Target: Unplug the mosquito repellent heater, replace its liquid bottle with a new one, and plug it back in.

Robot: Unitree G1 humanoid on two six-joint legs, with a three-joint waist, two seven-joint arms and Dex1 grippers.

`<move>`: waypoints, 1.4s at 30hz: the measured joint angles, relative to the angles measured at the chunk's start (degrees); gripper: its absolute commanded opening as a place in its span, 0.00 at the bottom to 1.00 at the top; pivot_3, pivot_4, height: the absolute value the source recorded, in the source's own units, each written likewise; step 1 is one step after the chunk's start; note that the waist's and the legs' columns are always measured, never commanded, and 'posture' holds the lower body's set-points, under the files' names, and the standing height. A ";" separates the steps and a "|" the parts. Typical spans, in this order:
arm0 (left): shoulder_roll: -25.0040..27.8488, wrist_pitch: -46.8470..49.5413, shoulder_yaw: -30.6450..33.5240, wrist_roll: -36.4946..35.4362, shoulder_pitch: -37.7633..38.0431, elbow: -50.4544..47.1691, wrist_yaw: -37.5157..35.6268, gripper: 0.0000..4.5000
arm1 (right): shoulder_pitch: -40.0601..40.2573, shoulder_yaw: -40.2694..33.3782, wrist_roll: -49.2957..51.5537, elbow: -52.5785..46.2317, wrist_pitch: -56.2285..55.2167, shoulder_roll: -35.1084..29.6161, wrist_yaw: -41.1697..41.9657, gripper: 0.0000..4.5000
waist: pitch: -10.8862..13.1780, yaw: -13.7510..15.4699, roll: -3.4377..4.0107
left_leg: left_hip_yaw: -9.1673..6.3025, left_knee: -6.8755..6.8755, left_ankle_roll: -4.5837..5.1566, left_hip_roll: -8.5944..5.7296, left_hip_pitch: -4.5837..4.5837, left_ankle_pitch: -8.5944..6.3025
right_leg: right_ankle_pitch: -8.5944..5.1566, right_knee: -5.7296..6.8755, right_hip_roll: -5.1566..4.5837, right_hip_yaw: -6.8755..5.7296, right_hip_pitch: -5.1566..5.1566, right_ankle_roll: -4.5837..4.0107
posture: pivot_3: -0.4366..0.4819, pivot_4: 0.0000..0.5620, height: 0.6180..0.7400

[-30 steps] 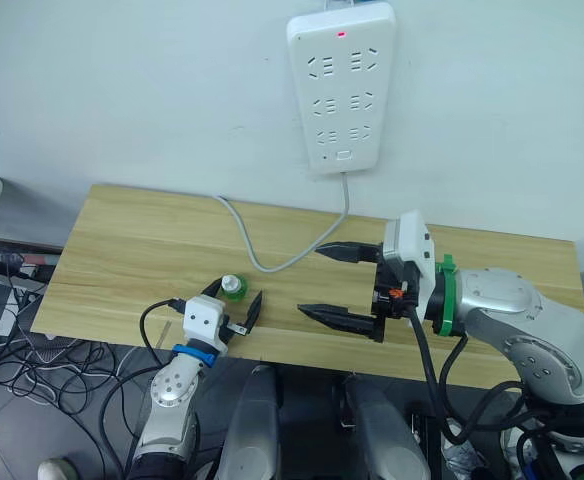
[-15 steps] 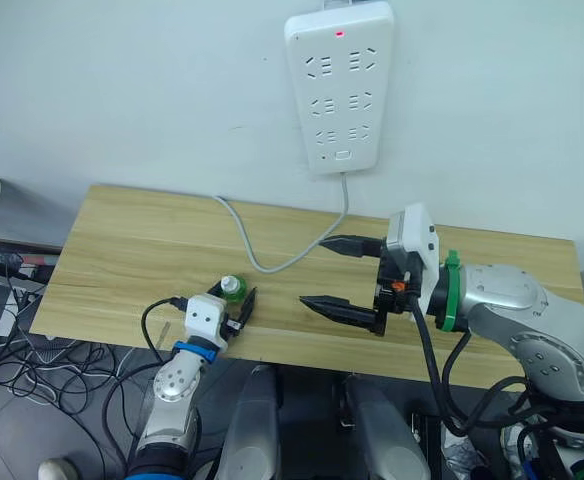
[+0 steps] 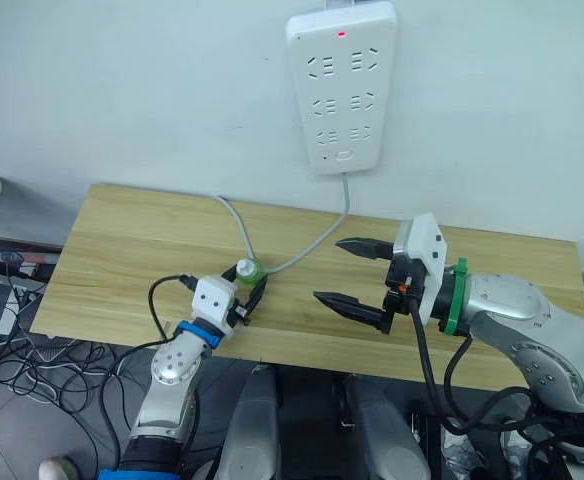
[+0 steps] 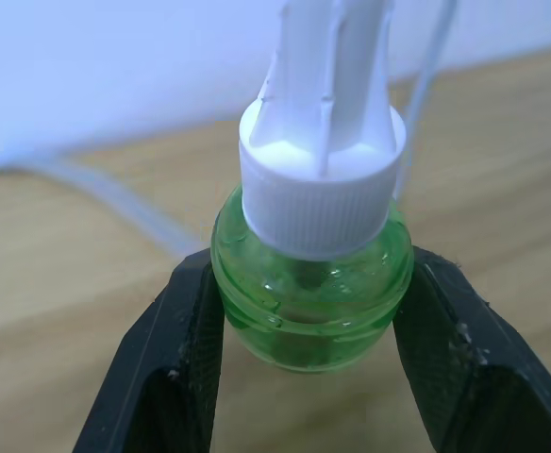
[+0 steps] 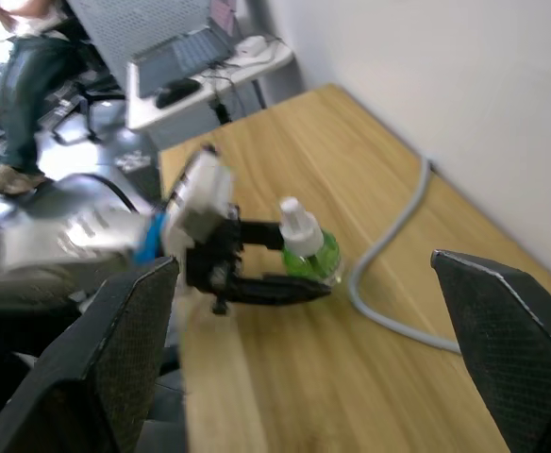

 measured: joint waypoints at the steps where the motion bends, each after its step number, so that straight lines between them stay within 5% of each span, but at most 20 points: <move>1: 1.13 3.34 -0.54 -2.04 -0.23 -2.65 -1.76 0.49 | 0.58 0.00 -0.42 0.00 -0.09 0.06 -0.37 1.00 | -0.01 0.00 0.00 | -0.01 -0.04 -0.04 0.00 0.02 0.02 | 0.00 0.00 0.00 -0.01 0.00 0.00 | 0.62 0.76 1.00; 11: 16.77 30.68 -4.95 -16.43 -21.14 -7.99 -25.38 0.49 | 3.12 1.65 -0.95 -2.33 4.26 8.51 -9.89 1.00 | -0.32 -0.02 -0.23 | -0.24 -0.35 -0.43 -0.01 -0.04 0.36 | 0.00 0.11 0.01 -0.28 -0.22 0.01 | 0.58 0.67 1.00; 19: 16.77 31.23 -10.61 -14.31 -29.21 -1.22 -36.07 0.49 | -0.97 5.83 -4.10 -2.77 8.85 20.65 -23.37 1.00 | -0.54 -0.18 -0.31 | -0.31 -0.37 -0.45 0.13 -0.22 0.38 | 0.15 0.18 -0.09 -0.95 -0.50 -0.26 | 0.53 0.66 1.00; 27: 14.86 26.29 -11.65 -10.64 -30.82 4.21 -38.56 0.49 | -0.75 8.62 -8.73 -2.76 10.59 21.85 -28.50 1.00 | -0.65 -0.38 -0.34 | -0.27 -0.36 -0.43 0.08 -0.27 0.38 | 0.16 0.21 -0.26 -1.12 -0.57 -0.27 | 0.51 0.68 1.00; 30: 13.90 24.06 -11.64 -9.00 -31.23 6.24 -38.58 0.49 | 0.19 8.86 -8.88 -2.78 11.32 22.15 -29.03 0.87 | -0.65 -0.41 -0.34 | -0.28 -0.36 -0.42 0.08 -0.29 0.39 | 0.16 0.25 -0.26 -1.13 -0.59 -0.27 | 0.51 0.68 1.00; 38: 12.78 22.83 -11.64 -7.80 -31.52 7.36 -39.04 0.49 | 0.54 8.37 -8.88 -2.78 11.40 21.68 -28.62 0.26 | -0.65 -0.69 -0.35 | -0.28 -0.34 -0.39 0.07 -0.30 0.41 | 0.17 0.30 -0.27 -1.17 -0.60 -0.28 | 0.51 0.68 1.00; 42: 12.60 22.83 -11.62 -7.06 -31.76 7.46 -39.45 0.49 | 0.58 8.29 -8.89 -2.79 11.40 21.50 -28.53 0.23 | -0.65 -0.80 -0.35 | -0.29 -0.33 -0.37 0.07 -0.31 0.42 | 0.17 0.32 -0.27 -1.18 -0.60 -0.28 | 0.52 0.68 1.00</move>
